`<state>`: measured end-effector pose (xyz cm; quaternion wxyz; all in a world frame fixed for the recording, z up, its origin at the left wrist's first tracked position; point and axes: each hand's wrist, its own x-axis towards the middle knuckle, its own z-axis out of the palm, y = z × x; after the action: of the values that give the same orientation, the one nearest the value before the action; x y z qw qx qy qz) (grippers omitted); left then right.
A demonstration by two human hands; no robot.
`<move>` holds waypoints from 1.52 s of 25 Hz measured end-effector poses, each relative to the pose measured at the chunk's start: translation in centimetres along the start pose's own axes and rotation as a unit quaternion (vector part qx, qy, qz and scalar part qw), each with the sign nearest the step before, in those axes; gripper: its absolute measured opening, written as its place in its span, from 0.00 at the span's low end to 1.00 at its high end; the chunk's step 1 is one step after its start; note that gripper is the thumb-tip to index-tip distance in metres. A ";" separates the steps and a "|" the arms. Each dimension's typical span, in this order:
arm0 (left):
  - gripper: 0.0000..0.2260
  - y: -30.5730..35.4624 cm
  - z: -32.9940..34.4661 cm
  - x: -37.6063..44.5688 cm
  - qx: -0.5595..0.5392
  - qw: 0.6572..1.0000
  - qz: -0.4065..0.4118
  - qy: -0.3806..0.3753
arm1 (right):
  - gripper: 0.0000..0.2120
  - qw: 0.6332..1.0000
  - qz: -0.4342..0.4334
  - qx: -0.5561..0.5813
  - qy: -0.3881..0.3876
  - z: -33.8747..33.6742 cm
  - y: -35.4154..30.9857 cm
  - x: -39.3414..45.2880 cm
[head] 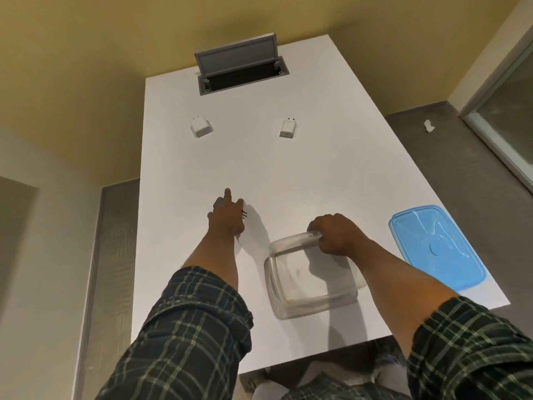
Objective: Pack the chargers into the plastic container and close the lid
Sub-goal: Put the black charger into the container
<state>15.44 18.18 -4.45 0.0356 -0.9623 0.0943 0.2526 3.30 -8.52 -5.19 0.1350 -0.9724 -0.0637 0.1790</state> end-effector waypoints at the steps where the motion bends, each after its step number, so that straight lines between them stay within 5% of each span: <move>1: 0.31 0.0 0.4 0.0 0.012 1.000 -0.004 -0.008 | 0.23 1.000 0.003 0.003 0.000 0.1 0.0 -0.1; 13: 0.32 -1.5 2.1 1.6 0.032 0.999 0.019 -0.021 | 0.27 0.999 -0.031 -0.031 -0.004 0.4 0.1 0.3; 22: 0.16 -1.7 2.8 1.7 0.145 0.981 0.042 0.120 | 0.28 0.995 -0.057 -0.076 0.038 1.3 0.5 -0.2; 30: 0.14 0.6 1.7 0.7 -0.056 0.984 0.030 0.166 | 0.30 0.993 -0.057 -0.077 0.074 1.2 0.2 -1.1; 38: 0.19 3.7 -2.0 -2.6 -0.323 0.942 -0.004 0.088 | 0.27 0.990 -0.022 -0.095 0.105 0.7 0.0 -3.6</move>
<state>13.45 14.74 -1.56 -0.2851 -0.9408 0.0067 0.1833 -0.26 -8.99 -4.66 0.0517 -0.9926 -0.0871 0.0663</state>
